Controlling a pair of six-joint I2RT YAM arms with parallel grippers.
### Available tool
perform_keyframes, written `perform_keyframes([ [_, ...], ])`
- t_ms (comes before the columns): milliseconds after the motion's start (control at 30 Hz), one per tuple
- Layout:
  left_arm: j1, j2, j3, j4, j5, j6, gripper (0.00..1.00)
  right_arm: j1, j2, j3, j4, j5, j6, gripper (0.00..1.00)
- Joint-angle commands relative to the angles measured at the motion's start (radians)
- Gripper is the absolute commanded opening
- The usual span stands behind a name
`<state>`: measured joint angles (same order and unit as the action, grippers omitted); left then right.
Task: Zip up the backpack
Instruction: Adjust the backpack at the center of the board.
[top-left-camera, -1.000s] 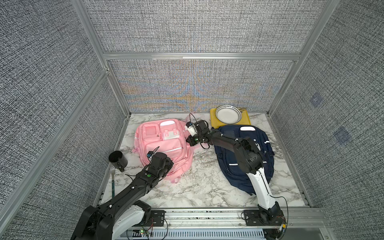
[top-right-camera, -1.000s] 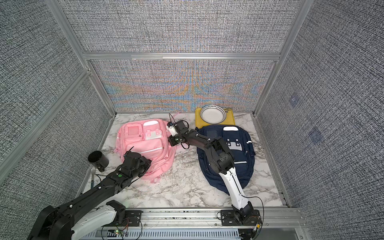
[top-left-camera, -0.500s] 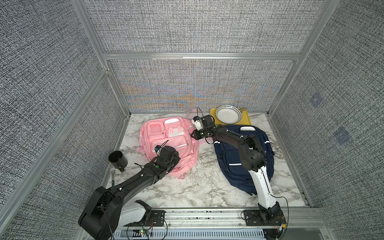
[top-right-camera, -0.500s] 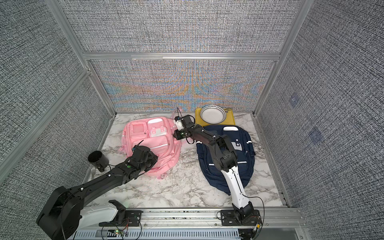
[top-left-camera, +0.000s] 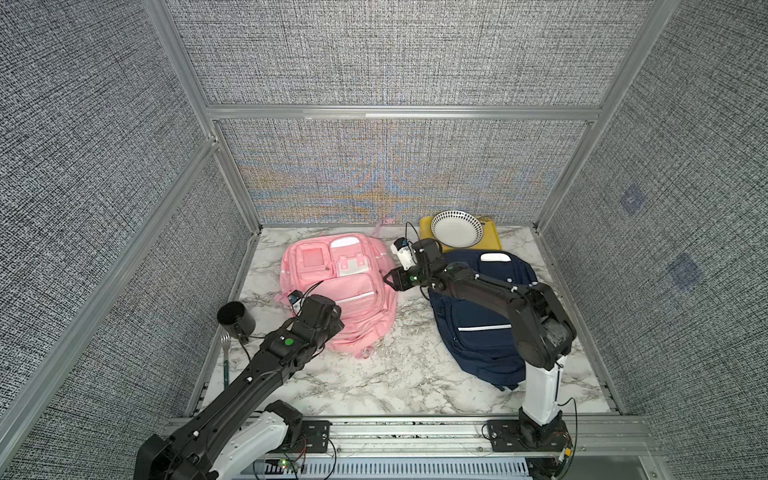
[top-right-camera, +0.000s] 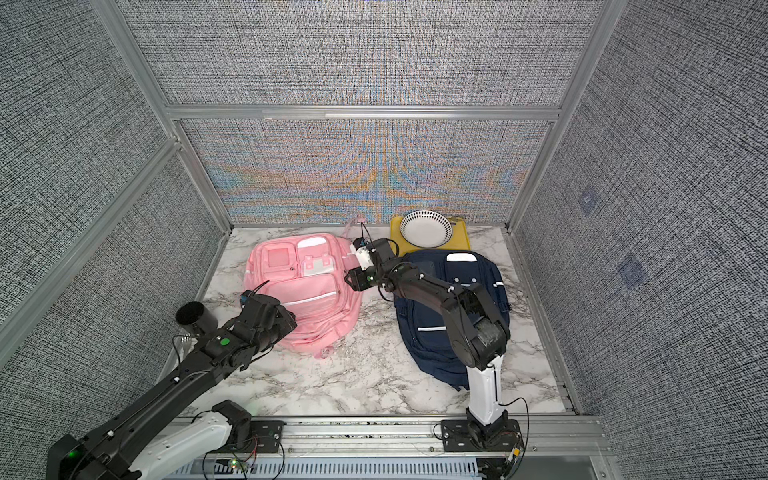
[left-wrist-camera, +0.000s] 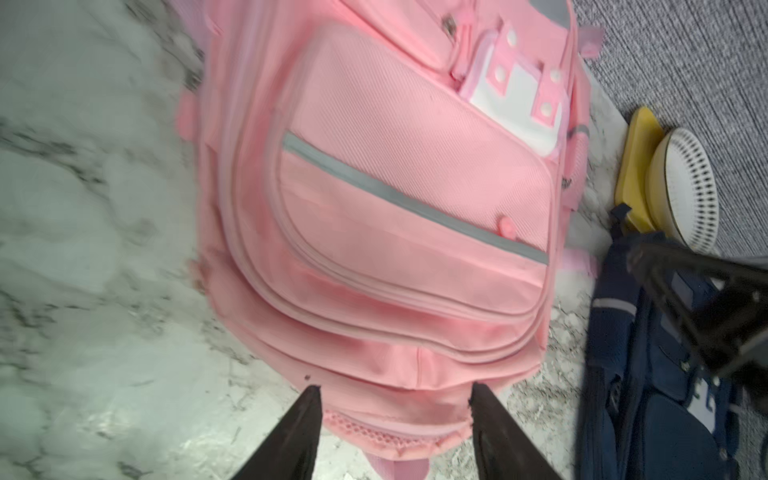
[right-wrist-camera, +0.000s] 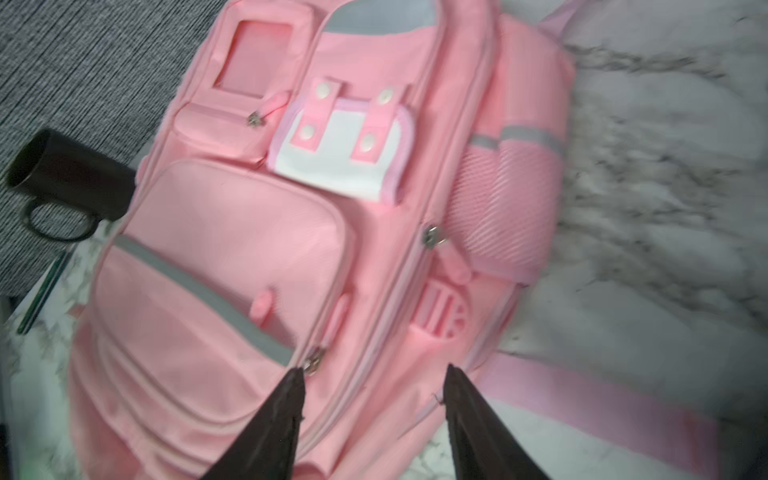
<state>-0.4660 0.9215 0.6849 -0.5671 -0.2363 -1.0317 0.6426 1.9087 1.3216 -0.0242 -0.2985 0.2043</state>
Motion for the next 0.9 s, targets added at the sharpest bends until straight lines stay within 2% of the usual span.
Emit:
perform_keyframes([
  [0,0.125,-0.008,0.020,-0.067,0.010,0.140,0.62,0.043,-0.080,-0.127,0.137,-0.001,0.069,0.58],
  [67,0.202,0.012,0.040,-0.060,0.019,0.188,0.68,0.062,-0.138,-0.234,0.224,0.013,0.130,0.58],
  [167,0.348,0.097,0.079,-0.027,0.102,0.271,0.69,0.092,-0.196,-0.367,0.330,0.016,0.200,0.58],
  [233,0.429,0.175,0.114,-0.007,0.156,0.298,0.70,0.117,-0.210,-0.397,0.328,0.037,0.212,0.58],
  [333,0.516,0.313,0.178,0.003,0.174,0.330,0.70,0.153,-0.207,-0.421,0.357,0.032,0.240,0.58],
  [467,0.592,0.433,0.208,0.060,0.220,0.348,0.69,0.188,-0.199,-0.432,0.379,0.070,0.274,0.58],
  [567,0.637,0.490,0.198,0.121,0.253,0.342,0.67,0.187,-0.205,-0.489,0.461,0.076,0.329,0.58],
  [700,0.689,0.553,0.192,0.184,0.286,0.320,0.66,0.189,-0.179,-0.492,0.468,0.064,0.338,0.58],
  [867,0.733,0.644,0.190,0.306,0.403,0.310,0.63,0.189,-0.138,-0.476,0.477,0.049,0.347,0.58],
])
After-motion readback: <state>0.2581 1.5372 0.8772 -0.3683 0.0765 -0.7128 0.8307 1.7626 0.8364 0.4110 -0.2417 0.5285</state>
